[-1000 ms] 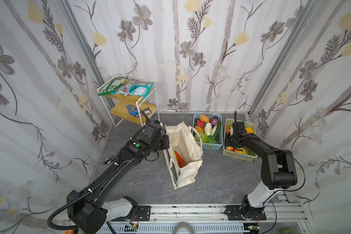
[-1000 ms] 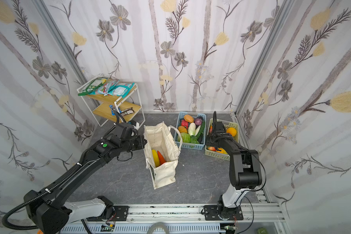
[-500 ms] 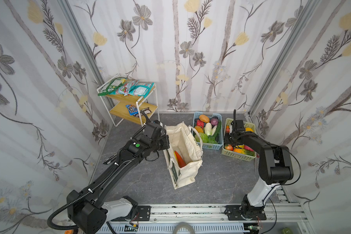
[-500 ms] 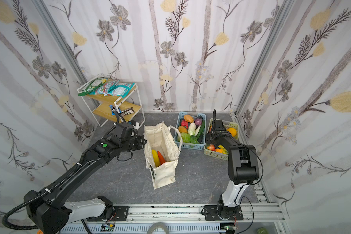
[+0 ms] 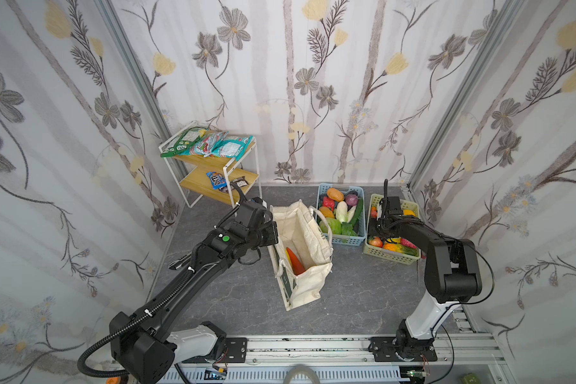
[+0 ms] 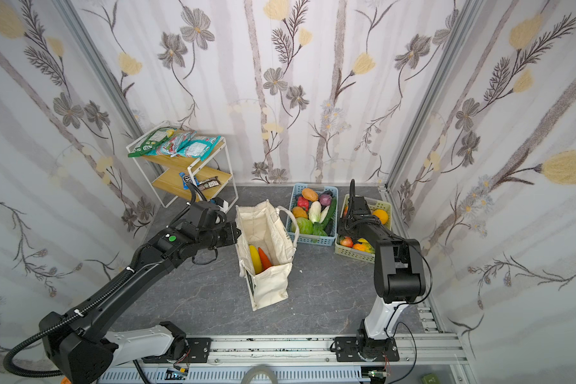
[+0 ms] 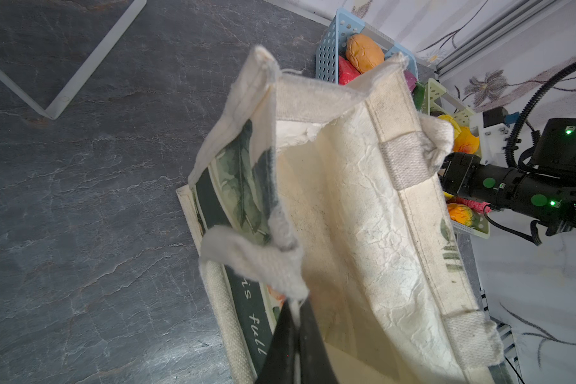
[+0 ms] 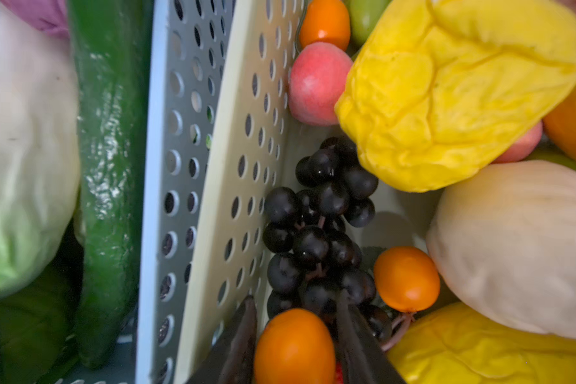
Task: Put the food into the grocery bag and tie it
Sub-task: 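Lower the right gripper onto the small orange fruit beside the black grapes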
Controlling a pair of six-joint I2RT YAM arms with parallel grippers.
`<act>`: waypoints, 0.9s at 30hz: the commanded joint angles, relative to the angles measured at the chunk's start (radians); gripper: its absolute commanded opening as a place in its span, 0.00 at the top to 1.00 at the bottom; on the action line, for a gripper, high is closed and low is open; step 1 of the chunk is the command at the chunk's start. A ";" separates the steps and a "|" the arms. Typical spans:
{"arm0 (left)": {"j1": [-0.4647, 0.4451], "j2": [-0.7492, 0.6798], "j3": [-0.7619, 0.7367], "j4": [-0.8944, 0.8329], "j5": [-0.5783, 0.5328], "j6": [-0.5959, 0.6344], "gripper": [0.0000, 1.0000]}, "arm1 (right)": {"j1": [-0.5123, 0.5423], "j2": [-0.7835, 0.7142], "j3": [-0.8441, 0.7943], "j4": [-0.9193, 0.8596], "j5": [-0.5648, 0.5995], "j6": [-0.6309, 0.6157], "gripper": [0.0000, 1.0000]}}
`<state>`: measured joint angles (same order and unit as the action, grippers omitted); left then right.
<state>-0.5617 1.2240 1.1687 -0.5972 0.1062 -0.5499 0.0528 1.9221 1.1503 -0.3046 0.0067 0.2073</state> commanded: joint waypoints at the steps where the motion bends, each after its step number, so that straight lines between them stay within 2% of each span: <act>1: 0.000 -0.003 -0.001 0.017 -0.008 0.000 1.00 | -0.002 -0.019 0.008 0.022 0.003 -0.013 0.59; 7: 0.000 -0.005 -0.005 0.020 -0.005 0.002 1.00 | -0.003 -0.016 0.015 0.016 0.001 -0.012 0.60; 12: 0.000 -0.004 -0.010 0.025 -0.004 0.002 1.00 | -0.002 0.008 0.024 0.009 -0.002 -0.010 0.51; 16: 0.001 -0.004 -0.009 0.027 -0.003 0.002 1.00 | -0.005 0.042 0.029 0.011 -0.011 -0.011 0.51; 24: 0.001 -0.011 -0.012 0.020 -0.010 0.004 1.00 | -0.004 0.058 0.022 0.022 -0.026 -0.008 0.64; 27: 0.000 -0.011 -0.013 0.023 -0.011 0.004 1.00 | -0.004 0.041 0.019 0.021 -0.020 -0.009 0.65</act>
<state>-0.5617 1.2182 1.1584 -0.5907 0.1051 -0.5499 0.0483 1.9789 1.1702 -0.3054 -0.0010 0.2039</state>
